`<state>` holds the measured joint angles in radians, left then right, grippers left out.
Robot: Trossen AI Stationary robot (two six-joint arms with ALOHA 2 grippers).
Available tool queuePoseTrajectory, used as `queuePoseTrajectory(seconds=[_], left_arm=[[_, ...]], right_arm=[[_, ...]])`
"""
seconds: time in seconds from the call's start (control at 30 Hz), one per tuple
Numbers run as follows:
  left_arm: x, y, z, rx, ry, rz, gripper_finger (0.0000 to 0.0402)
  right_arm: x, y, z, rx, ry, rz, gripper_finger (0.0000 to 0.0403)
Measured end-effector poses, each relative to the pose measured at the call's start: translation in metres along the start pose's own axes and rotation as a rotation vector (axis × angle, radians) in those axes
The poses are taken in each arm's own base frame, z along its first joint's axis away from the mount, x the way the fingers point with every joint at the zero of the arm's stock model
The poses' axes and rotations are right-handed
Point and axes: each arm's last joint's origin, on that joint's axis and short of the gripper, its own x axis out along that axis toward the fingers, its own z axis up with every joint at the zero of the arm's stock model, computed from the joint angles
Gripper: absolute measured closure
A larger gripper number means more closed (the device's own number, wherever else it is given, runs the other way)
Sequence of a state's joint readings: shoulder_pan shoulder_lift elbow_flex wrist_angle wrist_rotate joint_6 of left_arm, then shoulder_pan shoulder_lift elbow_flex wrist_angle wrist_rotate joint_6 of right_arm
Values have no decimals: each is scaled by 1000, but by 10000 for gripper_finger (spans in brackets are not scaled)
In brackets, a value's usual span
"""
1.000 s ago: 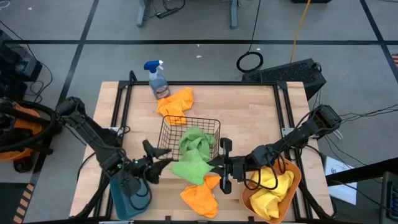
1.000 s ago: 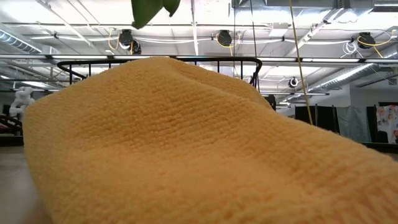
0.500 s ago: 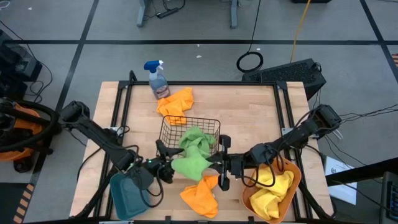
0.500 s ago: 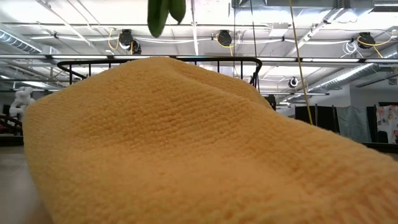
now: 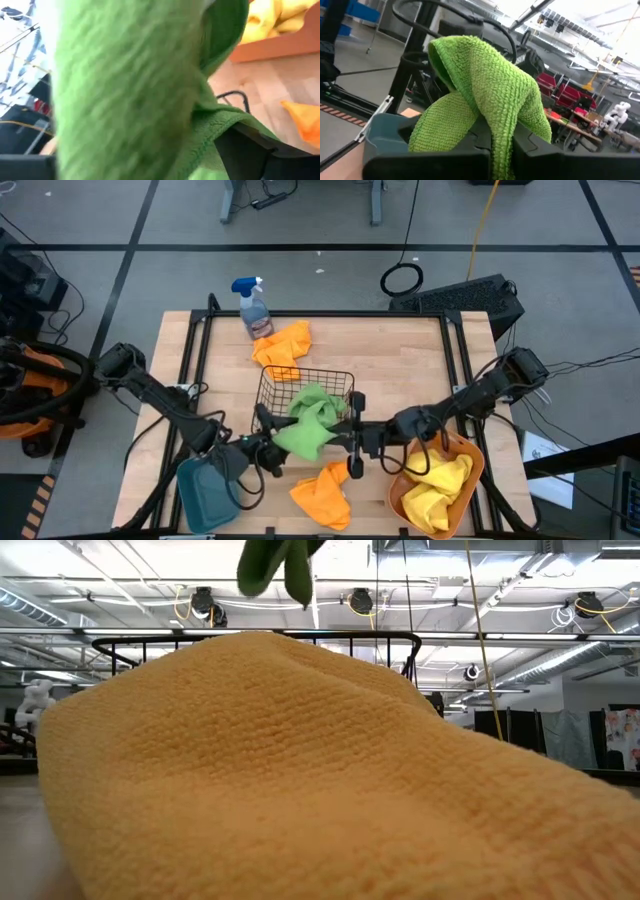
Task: Sort microfiber towel by color & place in baskets
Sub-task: Put the green microfiber cloth into the black wire basket
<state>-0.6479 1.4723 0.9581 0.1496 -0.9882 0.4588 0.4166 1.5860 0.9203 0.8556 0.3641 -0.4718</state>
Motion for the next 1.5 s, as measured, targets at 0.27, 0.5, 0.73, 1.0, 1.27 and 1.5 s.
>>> queuePoseTrajectory(seconds=[0.27,0.5,0.73,1.0,1.27,1.5], left_arm=[[6,3,1,-29,-42,-71,152],[6,4,4,-56,-79,-86,282],[12,8,3,-43,-75,-72,388],[17,11,-6,6,28,12,396],[8,12,-15,55,126,69,396],[-10,32,-32,8,234,32,396]], right_arm=[[3,-7,-9,66,57,-6,394],[4,-3,-18,117,126,13,382],[6,-3,-29,117,198,-118,308],[5,-5,-33,142,256,-258,207],[4,-1,-38,194,304,-241,143],[3,0,-40,194,323,-236,129]])
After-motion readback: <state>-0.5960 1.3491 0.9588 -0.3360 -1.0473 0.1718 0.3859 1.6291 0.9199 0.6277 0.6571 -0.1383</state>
